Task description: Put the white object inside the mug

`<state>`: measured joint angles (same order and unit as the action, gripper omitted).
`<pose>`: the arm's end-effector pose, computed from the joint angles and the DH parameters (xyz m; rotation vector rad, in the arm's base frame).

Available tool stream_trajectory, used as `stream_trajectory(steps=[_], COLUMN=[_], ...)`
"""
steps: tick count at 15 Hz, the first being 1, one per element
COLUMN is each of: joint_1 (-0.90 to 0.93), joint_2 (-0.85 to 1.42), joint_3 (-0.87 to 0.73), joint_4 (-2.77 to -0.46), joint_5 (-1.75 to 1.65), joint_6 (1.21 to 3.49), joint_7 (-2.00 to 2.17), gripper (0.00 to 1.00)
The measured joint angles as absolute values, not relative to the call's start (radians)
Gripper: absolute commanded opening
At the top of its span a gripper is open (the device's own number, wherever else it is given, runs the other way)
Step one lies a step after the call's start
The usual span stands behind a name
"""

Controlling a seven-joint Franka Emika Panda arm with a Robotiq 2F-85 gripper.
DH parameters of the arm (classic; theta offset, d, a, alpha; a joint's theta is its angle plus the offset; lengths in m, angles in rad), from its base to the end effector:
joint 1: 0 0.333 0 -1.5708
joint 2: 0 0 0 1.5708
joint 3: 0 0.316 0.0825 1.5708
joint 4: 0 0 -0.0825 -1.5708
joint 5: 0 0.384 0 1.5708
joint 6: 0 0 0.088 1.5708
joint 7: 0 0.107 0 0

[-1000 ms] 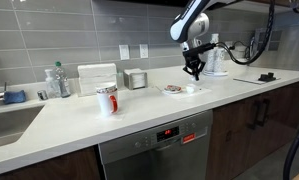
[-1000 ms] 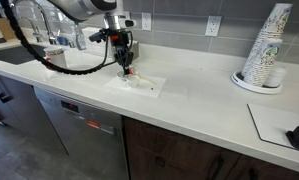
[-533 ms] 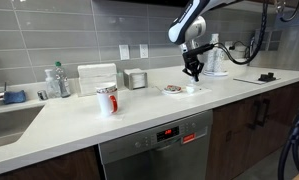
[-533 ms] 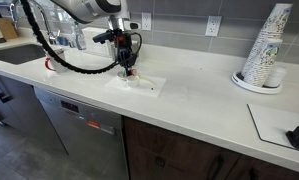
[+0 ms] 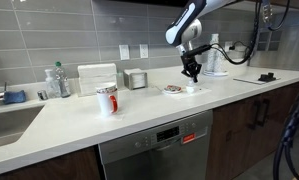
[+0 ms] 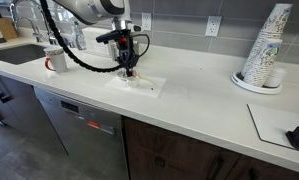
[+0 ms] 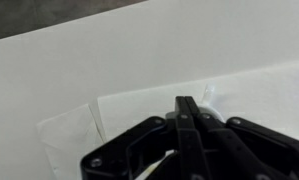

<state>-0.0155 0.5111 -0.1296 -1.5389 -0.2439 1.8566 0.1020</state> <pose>0.6643 -0.1040 0.3481 2.8336 -0.2058 -0.2808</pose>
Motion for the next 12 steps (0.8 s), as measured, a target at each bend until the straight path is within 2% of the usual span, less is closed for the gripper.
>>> stream_trajectory(steps=[4, 5, 12], joint_1=[-0.017, -0.018, -0.021], joint_2=[0.552, 0.563, 0.594], joint_3=[-0.127, -0.127, -0.119], joint_4=[-1.481, -1.467, -1.415], joint_5=[-0.244, -0.244, -0.246], joint_6=[1.804, 1.792, 1.773], joint_7=[0.069, 0.062, -0.025], gripper=[0.00, 0.19, 0.72])
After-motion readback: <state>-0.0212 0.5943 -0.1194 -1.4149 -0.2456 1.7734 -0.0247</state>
